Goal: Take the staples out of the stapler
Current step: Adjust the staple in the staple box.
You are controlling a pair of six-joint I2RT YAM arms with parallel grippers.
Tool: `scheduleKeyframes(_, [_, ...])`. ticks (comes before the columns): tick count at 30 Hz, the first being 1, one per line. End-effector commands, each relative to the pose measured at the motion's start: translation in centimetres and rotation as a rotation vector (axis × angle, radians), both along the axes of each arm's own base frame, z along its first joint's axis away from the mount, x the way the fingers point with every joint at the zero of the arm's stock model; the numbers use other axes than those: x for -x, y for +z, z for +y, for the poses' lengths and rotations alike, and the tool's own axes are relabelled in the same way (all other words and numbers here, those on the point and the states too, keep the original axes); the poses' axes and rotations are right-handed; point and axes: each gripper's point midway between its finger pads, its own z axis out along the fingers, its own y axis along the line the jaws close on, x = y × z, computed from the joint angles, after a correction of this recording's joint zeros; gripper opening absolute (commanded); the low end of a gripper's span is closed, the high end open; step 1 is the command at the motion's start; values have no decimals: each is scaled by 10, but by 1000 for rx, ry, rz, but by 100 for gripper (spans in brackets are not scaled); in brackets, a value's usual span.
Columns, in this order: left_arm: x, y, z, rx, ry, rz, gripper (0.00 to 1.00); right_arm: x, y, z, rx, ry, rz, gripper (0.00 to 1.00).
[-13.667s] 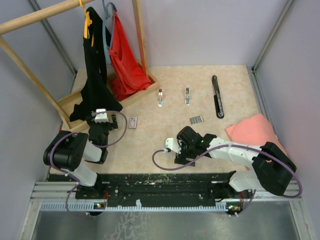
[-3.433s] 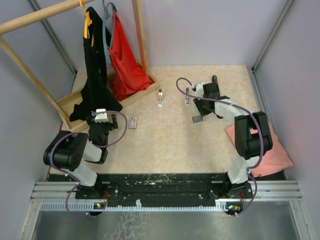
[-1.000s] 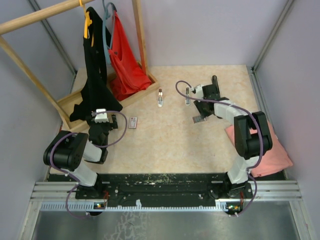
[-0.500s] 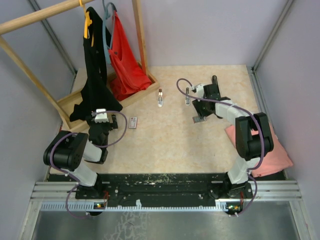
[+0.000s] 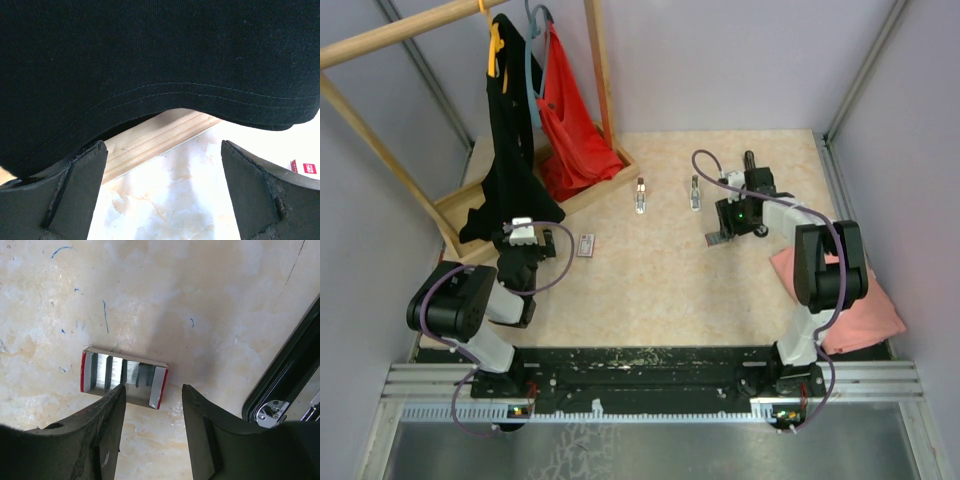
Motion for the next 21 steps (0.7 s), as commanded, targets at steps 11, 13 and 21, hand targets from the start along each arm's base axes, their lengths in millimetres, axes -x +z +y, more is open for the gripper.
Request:
scheduleKeyframes(11, [-5, 9, 0, 23, 3, -35, 100, -19, 9, 8, -129, -4, -10, 46])
scheduleKeyframes(13, [-5, 9, 0, 23, 4, -35, 100, -20, 8, 6, -123, -9, -14, 46])
scheduleKeyframes(21, [-5, 9, 1, 23, 5, -35, 100, -23, 8, 3, -109, -23, -22, 44])
